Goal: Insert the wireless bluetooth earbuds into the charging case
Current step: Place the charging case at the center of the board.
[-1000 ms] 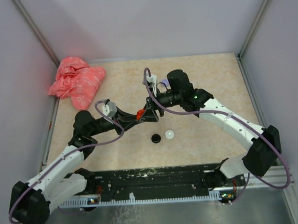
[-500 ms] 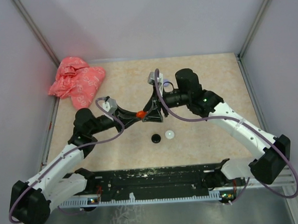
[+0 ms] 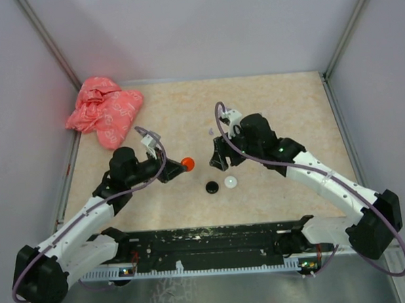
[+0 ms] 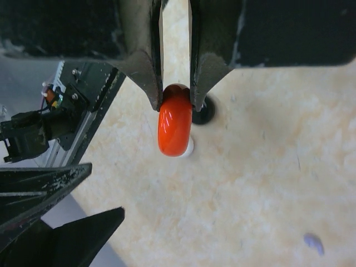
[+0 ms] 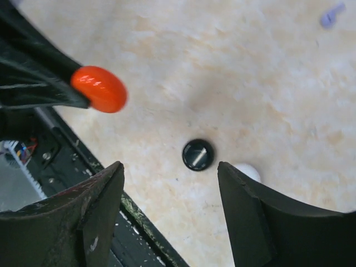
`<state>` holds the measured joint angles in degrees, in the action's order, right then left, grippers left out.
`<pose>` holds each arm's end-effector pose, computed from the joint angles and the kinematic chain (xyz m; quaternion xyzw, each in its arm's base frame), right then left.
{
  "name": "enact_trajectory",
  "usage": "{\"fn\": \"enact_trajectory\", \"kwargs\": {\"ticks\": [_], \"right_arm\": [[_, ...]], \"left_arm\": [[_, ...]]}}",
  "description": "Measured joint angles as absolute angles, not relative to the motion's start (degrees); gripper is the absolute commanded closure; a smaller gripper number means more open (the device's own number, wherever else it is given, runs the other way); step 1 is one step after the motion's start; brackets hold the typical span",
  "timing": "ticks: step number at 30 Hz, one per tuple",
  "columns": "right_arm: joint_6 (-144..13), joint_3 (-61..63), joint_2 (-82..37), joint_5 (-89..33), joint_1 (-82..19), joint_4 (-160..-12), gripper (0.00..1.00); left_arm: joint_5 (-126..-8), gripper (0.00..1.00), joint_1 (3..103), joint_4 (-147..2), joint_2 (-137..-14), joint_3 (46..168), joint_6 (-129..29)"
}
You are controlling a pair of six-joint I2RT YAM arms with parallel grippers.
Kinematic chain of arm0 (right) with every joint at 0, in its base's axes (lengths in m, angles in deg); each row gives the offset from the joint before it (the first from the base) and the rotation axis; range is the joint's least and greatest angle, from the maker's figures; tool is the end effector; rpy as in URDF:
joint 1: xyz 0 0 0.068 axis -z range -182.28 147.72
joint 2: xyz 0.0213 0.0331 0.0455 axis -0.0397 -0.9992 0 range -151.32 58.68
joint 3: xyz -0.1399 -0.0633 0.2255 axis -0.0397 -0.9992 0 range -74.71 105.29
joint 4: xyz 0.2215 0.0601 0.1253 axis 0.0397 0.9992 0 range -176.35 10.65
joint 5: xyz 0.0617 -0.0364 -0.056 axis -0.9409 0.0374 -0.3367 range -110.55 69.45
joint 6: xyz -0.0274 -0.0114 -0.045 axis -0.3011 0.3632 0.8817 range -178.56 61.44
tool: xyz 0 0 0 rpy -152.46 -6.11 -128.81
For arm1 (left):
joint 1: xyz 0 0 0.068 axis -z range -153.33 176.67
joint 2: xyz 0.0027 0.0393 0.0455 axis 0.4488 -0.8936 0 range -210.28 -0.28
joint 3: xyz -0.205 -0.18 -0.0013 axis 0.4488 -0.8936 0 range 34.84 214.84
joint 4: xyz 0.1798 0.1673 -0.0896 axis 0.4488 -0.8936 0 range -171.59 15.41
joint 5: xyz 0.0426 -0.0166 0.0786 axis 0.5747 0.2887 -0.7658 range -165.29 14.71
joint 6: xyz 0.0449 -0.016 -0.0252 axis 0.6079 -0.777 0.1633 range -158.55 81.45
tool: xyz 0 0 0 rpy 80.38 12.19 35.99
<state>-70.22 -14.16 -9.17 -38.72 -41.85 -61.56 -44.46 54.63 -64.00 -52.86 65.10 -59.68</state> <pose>0.1951 0.1757 0.3291 -0.2826 0.8201 0.3312 0.3713 0.1781 -0.1153 0.2643 0.2120 0.7365 -0.4402 0.4678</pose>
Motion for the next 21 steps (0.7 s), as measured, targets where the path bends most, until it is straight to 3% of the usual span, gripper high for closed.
{"fn": "enact_trajectory", "kwargs": {"ticks": [1, 6, 14, 21], "right_arm": [[-72.1, -15.7, -9.2, -35.8, -41.8, -61.3, 0.2], [-76.5, -26.1, -5.5, -26.3, -41.8, -64.5, 0.11], [-79.0, -37.9, 8.8, -21.8, -41.8, -68.9, 0.1], [-80.7, -40.4, 11.5, -20.1, -41.8, -71.9, 0.1]], "left_arm": [[-45.1, 1.0, 54.6, -65.5, -52.9, 64.4, -61.1], [-46.8, 1.0, 54.6, -69.3, -54.2, 59.5, -67.7], [-47.5, 0.98, 56.6, -67.6, -62.9, 54.6, -74.3], [-50.5, 0.83, 60.9, -62.4, -68.7, 54.5, -76.2]]}}
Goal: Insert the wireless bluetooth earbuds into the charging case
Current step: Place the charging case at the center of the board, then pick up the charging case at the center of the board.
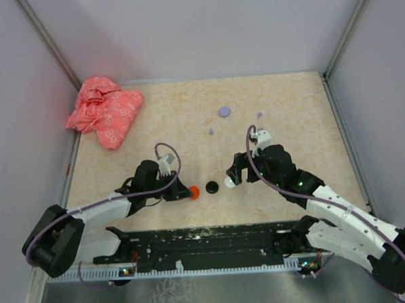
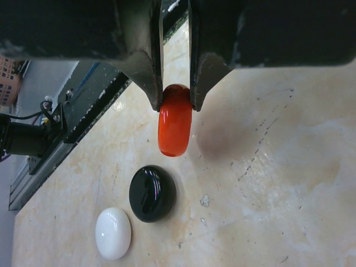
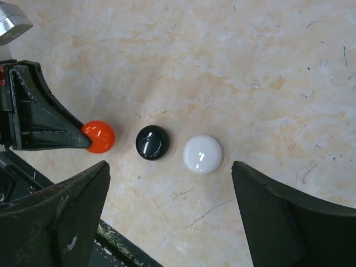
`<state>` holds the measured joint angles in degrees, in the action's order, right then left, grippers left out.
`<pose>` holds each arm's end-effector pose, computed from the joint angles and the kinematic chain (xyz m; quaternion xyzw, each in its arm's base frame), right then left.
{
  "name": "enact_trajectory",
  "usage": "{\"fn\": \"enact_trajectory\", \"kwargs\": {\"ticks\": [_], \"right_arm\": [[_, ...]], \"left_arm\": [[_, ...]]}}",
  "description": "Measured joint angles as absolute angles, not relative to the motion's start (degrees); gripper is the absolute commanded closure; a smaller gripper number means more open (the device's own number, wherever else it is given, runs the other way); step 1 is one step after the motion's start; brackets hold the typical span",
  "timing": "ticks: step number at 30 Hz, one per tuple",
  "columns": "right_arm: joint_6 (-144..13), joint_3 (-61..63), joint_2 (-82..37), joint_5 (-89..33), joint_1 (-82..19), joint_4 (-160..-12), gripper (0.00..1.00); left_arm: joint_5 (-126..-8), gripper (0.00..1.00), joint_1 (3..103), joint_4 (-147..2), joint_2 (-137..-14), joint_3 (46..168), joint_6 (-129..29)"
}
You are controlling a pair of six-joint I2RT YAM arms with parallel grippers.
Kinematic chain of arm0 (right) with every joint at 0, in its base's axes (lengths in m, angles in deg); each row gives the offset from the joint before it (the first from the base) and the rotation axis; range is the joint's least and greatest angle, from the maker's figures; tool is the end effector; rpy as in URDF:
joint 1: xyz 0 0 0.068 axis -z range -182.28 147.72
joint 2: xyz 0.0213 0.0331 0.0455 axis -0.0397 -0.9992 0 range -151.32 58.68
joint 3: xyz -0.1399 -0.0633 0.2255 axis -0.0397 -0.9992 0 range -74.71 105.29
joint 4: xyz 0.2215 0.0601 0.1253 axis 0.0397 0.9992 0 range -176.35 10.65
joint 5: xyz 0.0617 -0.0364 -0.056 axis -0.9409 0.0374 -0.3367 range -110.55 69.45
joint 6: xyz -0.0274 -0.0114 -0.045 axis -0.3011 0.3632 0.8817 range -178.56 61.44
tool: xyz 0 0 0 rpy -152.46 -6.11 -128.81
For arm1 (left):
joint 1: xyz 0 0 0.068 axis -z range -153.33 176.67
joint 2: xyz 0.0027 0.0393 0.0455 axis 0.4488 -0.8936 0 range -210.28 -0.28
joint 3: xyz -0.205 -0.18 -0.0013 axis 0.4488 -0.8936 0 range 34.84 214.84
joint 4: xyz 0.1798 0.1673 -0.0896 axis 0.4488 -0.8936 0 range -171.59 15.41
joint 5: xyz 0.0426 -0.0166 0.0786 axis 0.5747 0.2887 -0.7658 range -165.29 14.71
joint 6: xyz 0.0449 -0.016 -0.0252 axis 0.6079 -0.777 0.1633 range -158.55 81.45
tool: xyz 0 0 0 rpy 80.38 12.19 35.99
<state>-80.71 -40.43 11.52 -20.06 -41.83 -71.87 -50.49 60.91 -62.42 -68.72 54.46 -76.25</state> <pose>0.1466 0.1208 0.2606 -0.1271 0.8448 0.2634 0.4481 0.1691 -0.1333 0.1506 0.0701 0.8753 -0.4128 0.2421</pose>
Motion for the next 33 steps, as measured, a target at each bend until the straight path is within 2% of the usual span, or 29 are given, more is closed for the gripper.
{"fn": "enact_trajectory", "kwargs": {"ticks": [3, 7, 15, 24, 33], "right_arm": [[-80.7, -40.5, 10.5, -19.4, -41.8, -72.2, 0.11], [-80.4, -40.4, 7.4, -18.2, -41.8, -73.1, 0.11], [-76.3, -34.4, -4.5, -11.7, -41.6, -74.9, 0.11], [-71.1, -21.9, -25.5, -8.8, -36.6, -81.2, 0.15], [-69.1, -7.0, -46.9, -12.5, -28.0, -87.8, 0.24]], "left_arm": [[-52.3, 0.71, 62.2, -60.4, -70.8, 54.5, -76.5], [-55.0, 0.6, 63.8, -57.7, -73.4, 54.3, -77.6], [-59.6, 0.32, 64.4, -55.5, -74.8, 54.1, -77.9], [-72.7, 0.0, 64.4, -65.6, -64.2, 55.9, -74.7], [-84.7, 0.0, 64.4, -68.0, -60.3, 57.6, -69.6]]}}
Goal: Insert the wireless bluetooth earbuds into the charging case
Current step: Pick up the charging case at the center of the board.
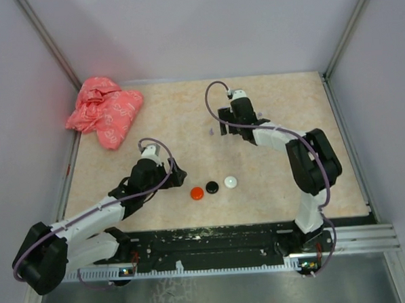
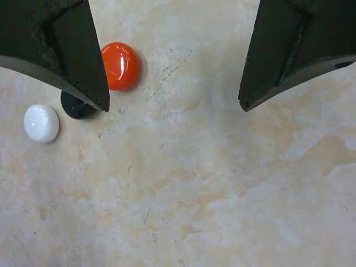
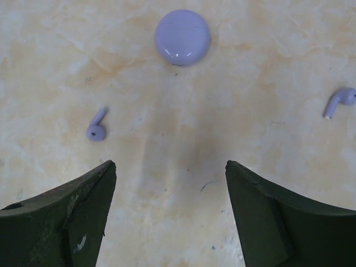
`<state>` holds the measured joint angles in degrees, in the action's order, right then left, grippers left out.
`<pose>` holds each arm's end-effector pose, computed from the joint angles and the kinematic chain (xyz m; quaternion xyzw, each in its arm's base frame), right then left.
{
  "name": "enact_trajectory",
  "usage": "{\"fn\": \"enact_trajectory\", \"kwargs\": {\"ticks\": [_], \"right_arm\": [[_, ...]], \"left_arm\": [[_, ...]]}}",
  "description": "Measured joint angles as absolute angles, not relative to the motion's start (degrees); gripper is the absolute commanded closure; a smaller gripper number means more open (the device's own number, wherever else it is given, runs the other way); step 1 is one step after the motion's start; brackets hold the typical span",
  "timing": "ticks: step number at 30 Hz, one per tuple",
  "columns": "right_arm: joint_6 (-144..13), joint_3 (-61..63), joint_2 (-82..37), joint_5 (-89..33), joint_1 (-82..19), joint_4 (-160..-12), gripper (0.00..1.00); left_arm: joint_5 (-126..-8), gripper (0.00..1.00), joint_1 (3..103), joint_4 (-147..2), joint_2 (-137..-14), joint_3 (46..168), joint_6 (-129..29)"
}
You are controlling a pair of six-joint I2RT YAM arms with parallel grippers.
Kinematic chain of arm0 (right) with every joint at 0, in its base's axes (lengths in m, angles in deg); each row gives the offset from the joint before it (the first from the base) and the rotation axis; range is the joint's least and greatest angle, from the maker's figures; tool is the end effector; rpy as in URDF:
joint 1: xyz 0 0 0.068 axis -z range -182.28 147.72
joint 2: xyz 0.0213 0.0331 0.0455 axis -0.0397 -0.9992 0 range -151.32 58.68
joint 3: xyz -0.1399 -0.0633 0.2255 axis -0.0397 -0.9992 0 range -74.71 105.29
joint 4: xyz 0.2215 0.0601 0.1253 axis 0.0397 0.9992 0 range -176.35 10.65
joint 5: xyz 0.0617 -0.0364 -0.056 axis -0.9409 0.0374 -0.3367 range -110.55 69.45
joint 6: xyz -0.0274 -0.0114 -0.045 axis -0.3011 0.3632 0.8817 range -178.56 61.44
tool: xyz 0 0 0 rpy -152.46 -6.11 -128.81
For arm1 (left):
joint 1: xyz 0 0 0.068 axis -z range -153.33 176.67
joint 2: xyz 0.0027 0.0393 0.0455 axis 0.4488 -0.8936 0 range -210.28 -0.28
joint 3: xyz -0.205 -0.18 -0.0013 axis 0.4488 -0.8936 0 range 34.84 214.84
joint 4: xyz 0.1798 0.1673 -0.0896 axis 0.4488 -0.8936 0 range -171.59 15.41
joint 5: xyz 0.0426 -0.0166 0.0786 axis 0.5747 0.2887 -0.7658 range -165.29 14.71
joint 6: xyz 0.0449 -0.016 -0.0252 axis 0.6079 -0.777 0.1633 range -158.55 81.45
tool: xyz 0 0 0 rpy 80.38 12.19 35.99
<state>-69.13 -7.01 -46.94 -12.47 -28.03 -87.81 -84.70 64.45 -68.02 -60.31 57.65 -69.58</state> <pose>0.3705 0.1733 0.1996 -0.0862 0.8870 0.0802 0.4465 0.1722 -0.1262 0.1861 0.0105 0.8668 -0.2199 0.4474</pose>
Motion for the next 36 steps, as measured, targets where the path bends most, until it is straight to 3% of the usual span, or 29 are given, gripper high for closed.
{"fn": "enact_trajectory", "kwargs": {"ticks": [7, 17, 22, 28, 36], "right_arm": [[-67.6, 5.1, -60.1, -14.6, -25.0, -88.3, 0.28], [-65.0, 16.6, -69.8, -16.5, -24.9, -87.2, 0.33], [-64.1, 21.9, -73.2, -16.9, -24.6, -85.4, 0.43], [-63.7, 22.1, -73.4, -17.0, -24.6, -85.1, 0.54], [-64.0, 9.5, -65.4, -17.7, -24.9, -88.1, 0.56]], "left_arm": [[-87.3, 0.0, 64.4, -65.2, -60.4, 57.6, -63.9], [-85.7, 0.0, 64.4, -62.1, -65.2, 57.6, -61.6], [-84.9, 0.0, 64.4, -61.5, -66.2, 57.6, -61.4], [-84.7, 0.0, 64.4, -61.3, -66.2, 57.6, -61.4], [-83.3, 0.01, 64.4, -61.3, -63.5, 57.6, -62.3]]}}
